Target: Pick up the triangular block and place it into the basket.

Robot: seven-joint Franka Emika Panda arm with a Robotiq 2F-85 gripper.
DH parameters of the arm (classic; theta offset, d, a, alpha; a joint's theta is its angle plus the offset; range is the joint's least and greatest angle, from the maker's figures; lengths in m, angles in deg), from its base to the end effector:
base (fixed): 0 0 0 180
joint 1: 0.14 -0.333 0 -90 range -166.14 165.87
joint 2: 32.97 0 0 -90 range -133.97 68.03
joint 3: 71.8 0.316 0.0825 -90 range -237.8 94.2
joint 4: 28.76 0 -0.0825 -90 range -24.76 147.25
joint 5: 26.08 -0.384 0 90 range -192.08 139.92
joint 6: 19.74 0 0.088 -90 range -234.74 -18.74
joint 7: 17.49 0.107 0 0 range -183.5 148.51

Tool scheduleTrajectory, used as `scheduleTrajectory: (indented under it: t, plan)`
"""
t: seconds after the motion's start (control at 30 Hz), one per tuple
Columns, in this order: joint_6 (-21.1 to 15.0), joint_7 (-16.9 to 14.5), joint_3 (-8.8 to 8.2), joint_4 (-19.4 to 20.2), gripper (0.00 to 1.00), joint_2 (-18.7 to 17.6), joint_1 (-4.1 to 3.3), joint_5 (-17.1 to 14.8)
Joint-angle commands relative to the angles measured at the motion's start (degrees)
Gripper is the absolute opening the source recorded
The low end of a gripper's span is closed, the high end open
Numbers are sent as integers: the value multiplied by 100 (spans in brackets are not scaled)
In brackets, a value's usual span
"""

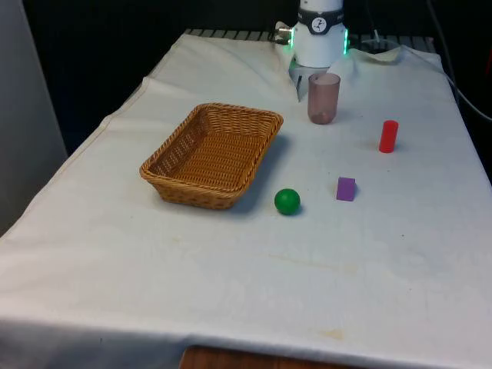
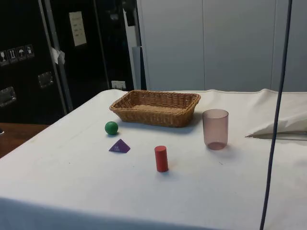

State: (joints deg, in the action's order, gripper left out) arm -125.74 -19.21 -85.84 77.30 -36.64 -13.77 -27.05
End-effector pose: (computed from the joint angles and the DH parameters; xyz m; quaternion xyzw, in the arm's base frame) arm 0.5725 -0.0002 0.4797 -0.9995 -0.0088 0.0316 0.0009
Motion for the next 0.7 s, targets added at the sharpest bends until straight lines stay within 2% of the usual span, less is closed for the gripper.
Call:
scheduleTrajectory:
  t: [0.0,0.13,0.2,0.23,0.43,0.47,0.5,0.67]
  plan:
    - [-23,0,6,-57,100,-74,-6,-34]
    - [-155,92,63,-57,100,-166,-40,-34]
    - [-223,132,103,-11,100,-160,-40,-29]
    - [-138,103,103,-63,100,-195,-29,-11]
    - [-487,292,229,235,100,-74,-74,0]
    - [-401,252,235,195,100,-109,-52,-11]
    - [-539,309,252,269,100,-69,-74,6]
    - [-865,384,350,413,100,-92,-92,0]
